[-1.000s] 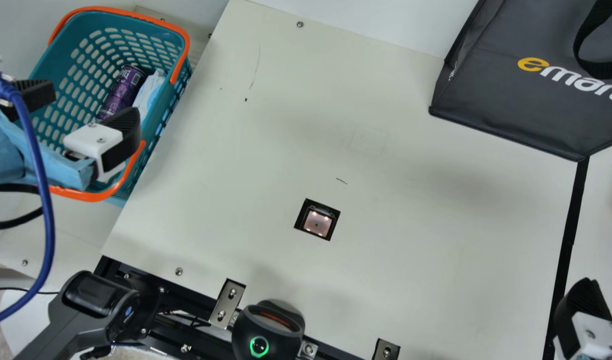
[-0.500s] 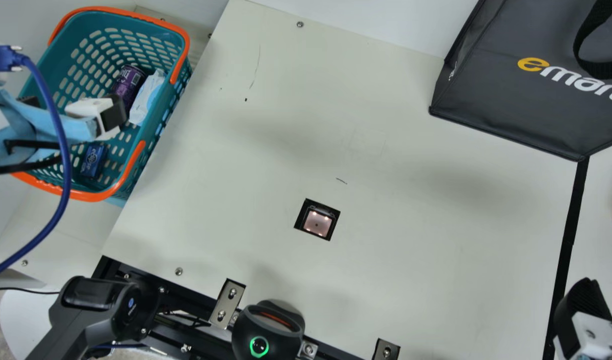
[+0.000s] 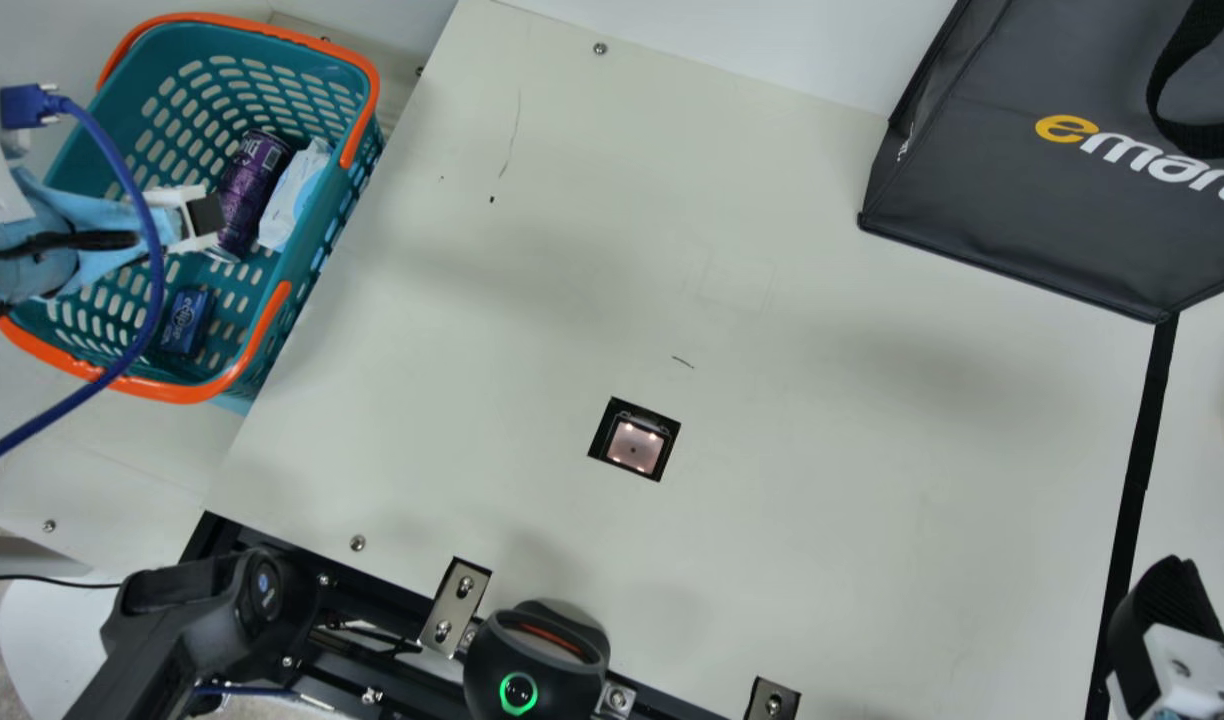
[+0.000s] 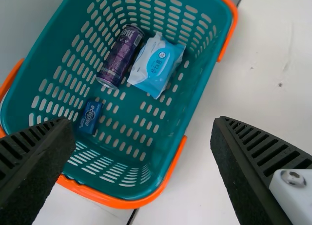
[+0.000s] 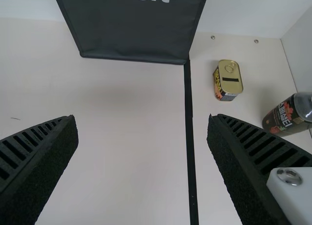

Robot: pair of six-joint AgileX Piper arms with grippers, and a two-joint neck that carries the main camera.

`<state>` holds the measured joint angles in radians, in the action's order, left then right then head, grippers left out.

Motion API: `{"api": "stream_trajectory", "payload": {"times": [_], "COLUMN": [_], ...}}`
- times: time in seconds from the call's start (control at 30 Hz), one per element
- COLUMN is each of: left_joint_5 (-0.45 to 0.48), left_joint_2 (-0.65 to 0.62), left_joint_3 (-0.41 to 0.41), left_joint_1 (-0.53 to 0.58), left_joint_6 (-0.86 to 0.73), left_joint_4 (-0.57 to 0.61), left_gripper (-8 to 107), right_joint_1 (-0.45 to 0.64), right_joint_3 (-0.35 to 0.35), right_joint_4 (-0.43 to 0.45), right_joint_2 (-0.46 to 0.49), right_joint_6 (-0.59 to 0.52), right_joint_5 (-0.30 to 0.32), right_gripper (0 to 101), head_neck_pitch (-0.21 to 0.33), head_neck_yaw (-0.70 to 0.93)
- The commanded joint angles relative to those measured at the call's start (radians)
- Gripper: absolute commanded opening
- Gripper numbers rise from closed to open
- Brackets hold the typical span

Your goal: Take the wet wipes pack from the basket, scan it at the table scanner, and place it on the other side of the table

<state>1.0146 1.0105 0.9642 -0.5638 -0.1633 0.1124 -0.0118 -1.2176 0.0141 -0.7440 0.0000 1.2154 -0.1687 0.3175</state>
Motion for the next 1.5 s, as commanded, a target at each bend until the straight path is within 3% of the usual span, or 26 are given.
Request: {"api": "stream_trajectory", "payload": {"times": [0.0, 0.67, 1.03, 1.47], "left_joint_5": [-0.008, -0.148, -0.217, -0.209], "left_joint_2": [0.032, 0.386, 0.624, 0.826], "left_joint_3": [-0.002, 0.050, 0.145, 0.264], "left_joint_1": [-0.043, -0.193, -0.214, -0.207], "left_joint_6": [-0.089, -0.528, -0.751, -0.925], "left_joint_4": [0.017, 0.102, 0.169, 0.247], "left_gripper": [90, 90, 90, 90], "right_joint_1": [0.000, 0.000, 0.000, 0.000], "right_joint_3": [0.000, 0.000, 0.000, 0.000], "right_joint_4": [0.000, 0.000, 0.000, 0.000], "right_joint_2": [0.000, 0.000, 0.000, 0.000], "right_joint_6": [0.000, 0.000, 0.000, 0.000], "right_joint_5": [0.000, -0.001, -0.001, 0.000], "right_gripper": [95, 95, 95, 95], "head_neck_pitch": [0.030, 0.030, 0.030, 0.030], "head_neck_yaw": [0.004, 0.004, 0.004, 0.004]}}
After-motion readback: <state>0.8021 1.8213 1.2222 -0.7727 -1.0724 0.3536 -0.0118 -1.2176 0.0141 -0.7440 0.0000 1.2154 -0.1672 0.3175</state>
